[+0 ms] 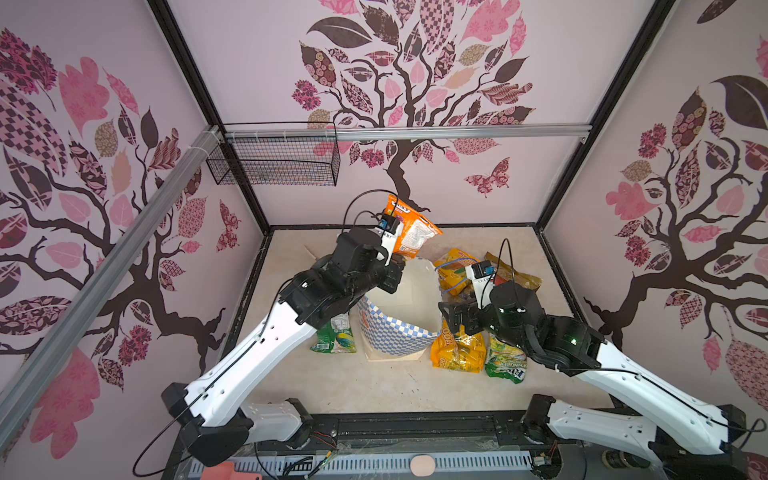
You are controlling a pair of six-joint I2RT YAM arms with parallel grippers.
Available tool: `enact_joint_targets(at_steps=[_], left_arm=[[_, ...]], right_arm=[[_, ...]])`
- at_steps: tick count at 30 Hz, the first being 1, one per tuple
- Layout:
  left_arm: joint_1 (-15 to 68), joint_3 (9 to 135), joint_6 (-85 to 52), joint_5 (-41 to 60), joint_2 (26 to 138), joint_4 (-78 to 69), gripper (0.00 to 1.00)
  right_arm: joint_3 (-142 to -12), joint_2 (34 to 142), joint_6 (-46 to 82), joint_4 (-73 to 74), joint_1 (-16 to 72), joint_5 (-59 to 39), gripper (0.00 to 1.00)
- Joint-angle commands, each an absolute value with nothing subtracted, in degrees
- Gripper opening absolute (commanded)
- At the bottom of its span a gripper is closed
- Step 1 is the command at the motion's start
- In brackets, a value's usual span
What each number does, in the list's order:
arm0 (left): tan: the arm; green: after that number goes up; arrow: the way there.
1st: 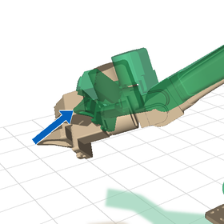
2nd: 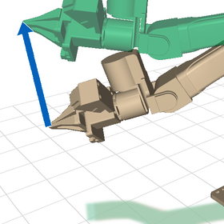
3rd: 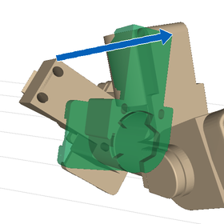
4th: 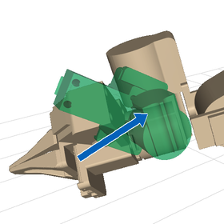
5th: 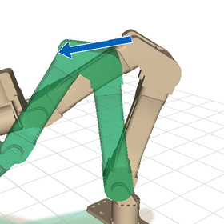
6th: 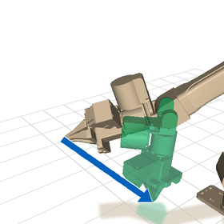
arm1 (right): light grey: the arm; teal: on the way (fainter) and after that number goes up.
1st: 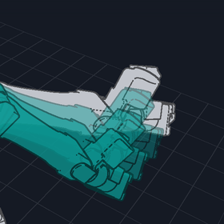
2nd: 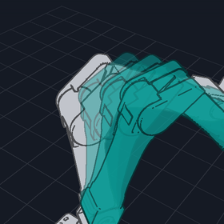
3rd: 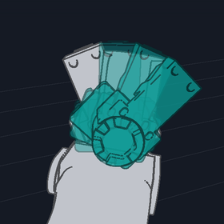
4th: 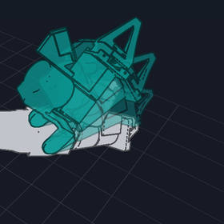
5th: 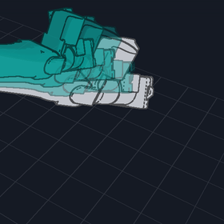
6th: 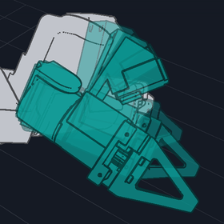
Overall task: Take the snacks out of the paper bag
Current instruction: 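Carry the orange packet beside the bag and lower it to the table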
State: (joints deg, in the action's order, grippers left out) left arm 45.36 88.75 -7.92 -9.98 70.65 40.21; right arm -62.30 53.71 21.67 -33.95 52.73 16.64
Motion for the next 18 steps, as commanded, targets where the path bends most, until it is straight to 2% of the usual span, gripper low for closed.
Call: enact_joint_targets(at_steps=[1,4,10,15,18], left_arm=[[45.27,84.38,-7.33,-17.70,63.53,29.56,0.00],[43.68,82.55,-6.68,-22.63,60.78,29.03,0.00],[32.56,82.18,-8.89,-25.40,59.74,35.96,0.00],[17.54,77.69,-12.71,-17.88,59.20,38.23,0.00],[7.05,72.60,-16.50,-8.17,59.06,36.63,0.00]], right_arm=[[-62.52,53.56,21.90,-32.96,52.53,16.83,1.00],[-62.40,53.67,21.72,-32.76,52.57,16.79,1.00],[-62.01,53.96,21.45,-31.51,52.60,16.27,1.00],[-61.96,53.88,20.94,-31.67,52.55,16.09,1.00],[-61.82,53.18,20.63,-31.94,52.58,16.26,1.00]])
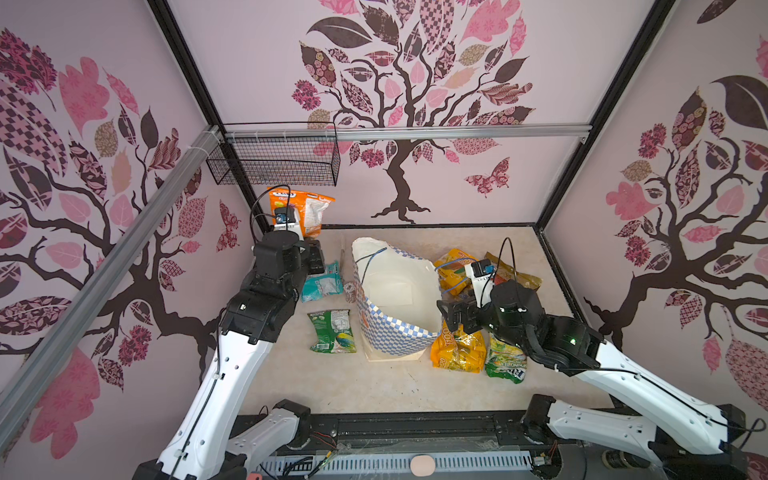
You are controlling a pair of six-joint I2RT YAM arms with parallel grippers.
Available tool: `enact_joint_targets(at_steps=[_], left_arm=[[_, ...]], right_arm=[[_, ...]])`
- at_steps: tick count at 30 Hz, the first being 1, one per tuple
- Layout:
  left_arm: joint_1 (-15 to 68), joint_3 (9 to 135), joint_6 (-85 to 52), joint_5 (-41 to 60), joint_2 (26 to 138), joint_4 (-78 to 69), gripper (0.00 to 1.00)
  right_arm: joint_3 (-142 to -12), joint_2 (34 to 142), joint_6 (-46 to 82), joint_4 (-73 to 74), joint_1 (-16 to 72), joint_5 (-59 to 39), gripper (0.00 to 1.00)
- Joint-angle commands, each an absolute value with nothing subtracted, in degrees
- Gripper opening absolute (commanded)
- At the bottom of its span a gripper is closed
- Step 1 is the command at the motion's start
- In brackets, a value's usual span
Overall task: Take the snacks out of the paper bag
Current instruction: 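Carry the orange packet beside the bag and lower it to the table, then open the left gripper to release the orange packet and draw back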
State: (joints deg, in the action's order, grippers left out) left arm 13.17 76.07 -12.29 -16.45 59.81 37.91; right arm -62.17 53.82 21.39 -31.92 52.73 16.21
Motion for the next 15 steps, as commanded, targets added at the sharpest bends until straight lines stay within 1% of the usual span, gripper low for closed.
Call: enact_joint_targets(at_steps=[1,2,4,9,11,15], left_arm=[[3.39,70.17,-17.81,-4.76,59.06,35.34,0.00],[0.58,67.89,-19.53,-1.63,59.34,34.56,0.00],[-3.62,64.07,-21.75,1.56,60.02,32.93,0.00],[-7.93,56.24,-26.30,1.25,63.31,30.40,0.00],[-10.25,53.98,-28.69,2.55,65.48,29.71,0.00],[-18.28,49.72,-36.66,12.31,72.02,26.07,0.00]], right_arm=[[-61.66,52.88,20.44,-32.03,52.56,16.34,1.00],[-61.60,52.51,20.19,-32.04,52.58,16.28,1.00],[-61.22,51.76,19.82,-31.87,52.52,16.10,1.00],[-60.21,49.86,19.03,-31.53,52.61,16.67,1.00],[-59.71,49.51,18.66,-31.62,52.53,17.00,1.00],[-58.46,48.73,18.03,-31.22,52.60,17.46,1.00]])
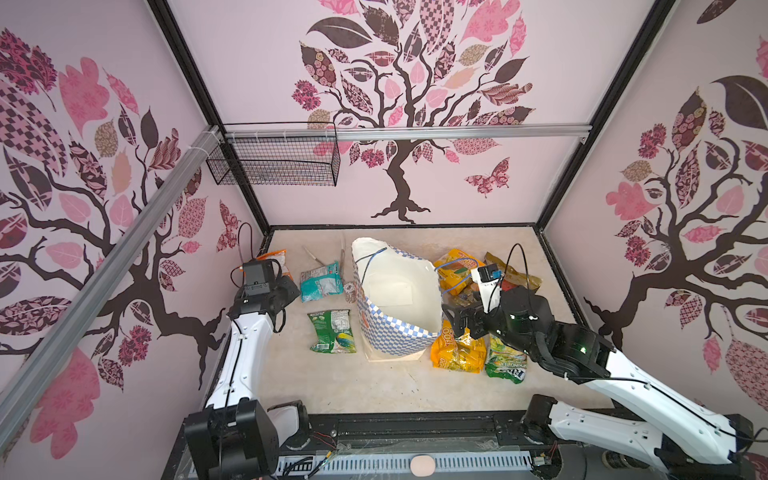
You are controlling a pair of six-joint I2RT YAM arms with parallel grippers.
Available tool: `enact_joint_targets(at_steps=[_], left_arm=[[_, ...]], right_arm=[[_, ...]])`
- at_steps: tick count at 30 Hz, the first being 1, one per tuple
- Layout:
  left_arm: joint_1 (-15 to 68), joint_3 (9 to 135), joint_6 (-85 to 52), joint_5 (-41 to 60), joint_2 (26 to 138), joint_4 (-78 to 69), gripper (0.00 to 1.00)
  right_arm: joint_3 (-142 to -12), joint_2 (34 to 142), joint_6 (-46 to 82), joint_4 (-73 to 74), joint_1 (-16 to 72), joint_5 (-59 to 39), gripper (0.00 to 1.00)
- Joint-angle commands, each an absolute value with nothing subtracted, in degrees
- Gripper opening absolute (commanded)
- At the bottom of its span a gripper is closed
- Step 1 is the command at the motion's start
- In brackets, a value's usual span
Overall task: Take the snacks out of the paper bag
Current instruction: 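Open the left gripper to release the orange packet and draw back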
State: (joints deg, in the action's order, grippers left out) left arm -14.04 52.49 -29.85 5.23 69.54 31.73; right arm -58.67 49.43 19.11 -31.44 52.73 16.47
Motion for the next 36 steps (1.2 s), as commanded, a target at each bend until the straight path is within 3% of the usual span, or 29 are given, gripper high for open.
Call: enact_joint_targets(at_steps=[1,7,19,23,28,36], left_arm=[[-20.10,49.13,-38.49,14.51,74.13,25.59,0.00],[-22.75,51.81,-39.46,22.66,84.51,27.54,0.00],[-20.17,57.72,-32.38,22.85,95.79,35.80,0.00],[-17.82,57.81,-31.45,22.77,94.79,34.77,0.00],[-15.76,57.93,-29.59,21.10,92.09,34.96,0.30],[-15.03,56.09,-29.53,19.96,84.53,30.94,0.59]], right_arm=[[-58.08,48.58,17.87,-31.17,52.53,17.54,1.00],[-56.30,46.48,17.13,-31.51,52.59,19.22,1.00],[-54.16,43.17,16.04,-31.83,52.55,20.59,1.00],[-53.36,42.74,15.74,-30.83,52.59,20.34,1.00],[-55.60,44.37,15.12,-31.67,52.63,19.99,1.00],[-57.04,44.56,17.60,-31.43,52.55,18.16,1.00]])
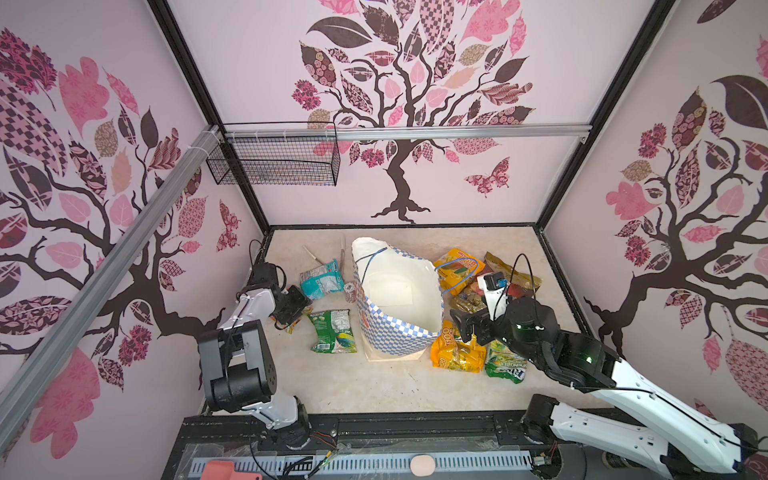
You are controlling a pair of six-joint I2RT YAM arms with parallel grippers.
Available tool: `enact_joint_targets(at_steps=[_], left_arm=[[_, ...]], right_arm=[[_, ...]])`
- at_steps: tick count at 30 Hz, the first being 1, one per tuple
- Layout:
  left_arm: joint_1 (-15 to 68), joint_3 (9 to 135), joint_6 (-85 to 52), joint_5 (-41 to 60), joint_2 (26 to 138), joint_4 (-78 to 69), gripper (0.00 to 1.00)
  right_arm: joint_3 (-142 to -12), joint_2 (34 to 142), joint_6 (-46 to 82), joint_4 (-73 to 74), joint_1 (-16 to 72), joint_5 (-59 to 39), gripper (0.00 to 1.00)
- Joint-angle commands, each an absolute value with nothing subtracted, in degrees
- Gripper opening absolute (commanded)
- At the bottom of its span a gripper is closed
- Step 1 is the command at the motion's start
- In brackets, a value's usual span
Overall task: Take the snacks out of the paper bag
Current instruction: 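Open the left gripper to release the orange packet and draw back, then reach the left gripper over and down into the bag toward the green packet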
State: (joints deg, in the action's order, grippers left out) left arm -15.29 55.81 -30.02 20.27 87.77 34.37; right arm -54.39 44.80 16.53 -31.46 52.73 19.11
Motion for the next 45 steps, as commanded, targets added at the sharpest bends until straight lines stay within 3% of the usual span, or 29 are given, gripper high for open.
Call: enact_joint_targets(at_steps=[1,12,20,34,37,45], left_arm=[[-15.03,55.48,-29.63,19.63,82.75,29.80,0.62],[-11.57,55.42,-29.18,16.06,60.66,28.20,0.75],[2.78,72.35,-23.46,8.19,56.16,36.74,0.81],[42.96,101.33,-13.60,-9.57,75.83,56.36,0.78],[46.92,103.72,-12.35,-13.11,81.18,59.52,0.77],[48.35,103.13,-14.07,-9.77,88.49,63.50,0.76]], right_arm=[[-57.15,44.37,18.15,-31.49,52.60,17.85,1.00],[-61.21,47.41,20.29,-32.64,52.61,12.67,1.00],[-62.40,51.44,21.44,-30.19,52.50,8.37,1.00],[-62.06,51.91,21.95,-30.34,52.58,8.94,1.00],[-61.97,51.38,22.04,-30.51,52.61,9.40,1.00],[-60.72,49.08,22.21,-31.55,52.54,11.23,1.00]])
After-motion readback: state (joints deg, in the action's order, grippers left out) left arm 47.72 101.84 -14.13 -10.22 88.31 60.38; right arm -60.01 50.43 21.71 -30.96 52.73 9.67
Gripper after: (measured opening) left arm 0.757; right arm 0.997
